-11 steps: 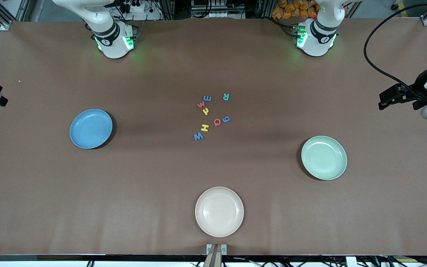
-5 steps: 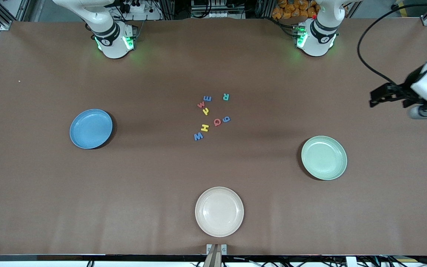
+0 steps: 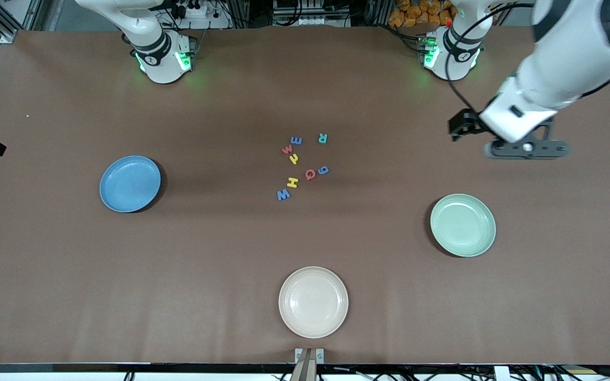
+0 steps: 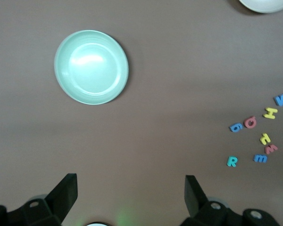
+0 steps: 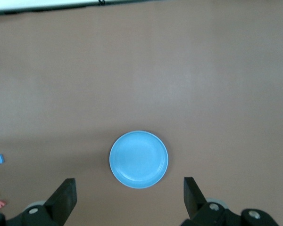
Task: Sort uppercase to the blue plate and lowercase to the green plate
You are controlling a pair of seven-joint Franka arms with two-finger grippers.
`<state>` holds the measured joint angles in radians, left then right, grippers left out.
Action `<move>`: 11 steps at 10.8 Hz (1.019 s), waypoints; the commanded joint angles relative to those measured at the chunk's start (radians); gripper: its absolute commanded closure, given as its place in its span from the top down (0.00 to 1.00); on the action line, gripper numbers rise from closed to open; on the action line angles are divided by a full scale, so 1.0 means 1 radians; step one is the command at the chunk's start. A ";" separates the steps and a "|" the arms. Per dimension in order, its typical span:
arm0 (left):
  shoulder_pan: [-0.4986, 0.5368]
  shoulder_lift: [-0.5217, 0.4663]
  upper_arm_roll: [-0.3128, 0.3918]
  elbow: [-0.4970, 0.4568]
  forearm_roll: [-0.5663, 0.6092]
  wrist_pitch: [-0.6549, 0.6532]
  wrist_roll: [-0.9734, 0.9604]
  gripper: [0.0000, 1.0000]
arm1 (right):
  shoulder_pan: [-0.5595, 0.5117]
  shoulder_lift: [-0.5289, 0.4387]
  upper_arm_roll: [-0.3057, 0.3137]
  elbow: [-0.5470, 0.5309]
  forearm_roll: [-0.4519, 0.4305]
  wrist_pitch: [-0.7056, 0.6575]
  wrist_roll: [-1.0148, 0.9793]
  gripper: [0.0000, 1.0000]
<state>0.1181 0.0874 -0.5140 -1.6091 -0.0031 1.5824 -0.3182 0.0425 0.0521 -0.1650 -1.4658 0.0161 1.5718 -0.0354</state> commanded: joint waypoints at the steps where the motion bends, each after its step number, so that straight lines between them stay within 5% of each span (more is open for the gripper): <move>1: 0.011 -0.006 -0.070 -0.095 -0.026 0.086 -0.041 1.00 | 0.019 0.012 0.015 -0.056 -0.016 -0.010 0.014 1.00; 8: -0.052 0.084 -0.231 -0.391 0.014 0.568 -0.220 1.00 | 0.366 0.092 0.016 -0.335 0.002 0.299 0.394 1.00; 11: -0.107 0.211 -0.235 -0.385 0.226 0.605 -0.207 1.00 | 0.457 0.153 0.019 -0.417 0.005 0.466 0.529 1.00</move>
<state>0.0226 0.2418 -0.7421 -2.0109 0.1300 2.1738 -0.5156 0.4726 0.2024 -0.1394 -1.8329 0.0187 1.9633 0.4473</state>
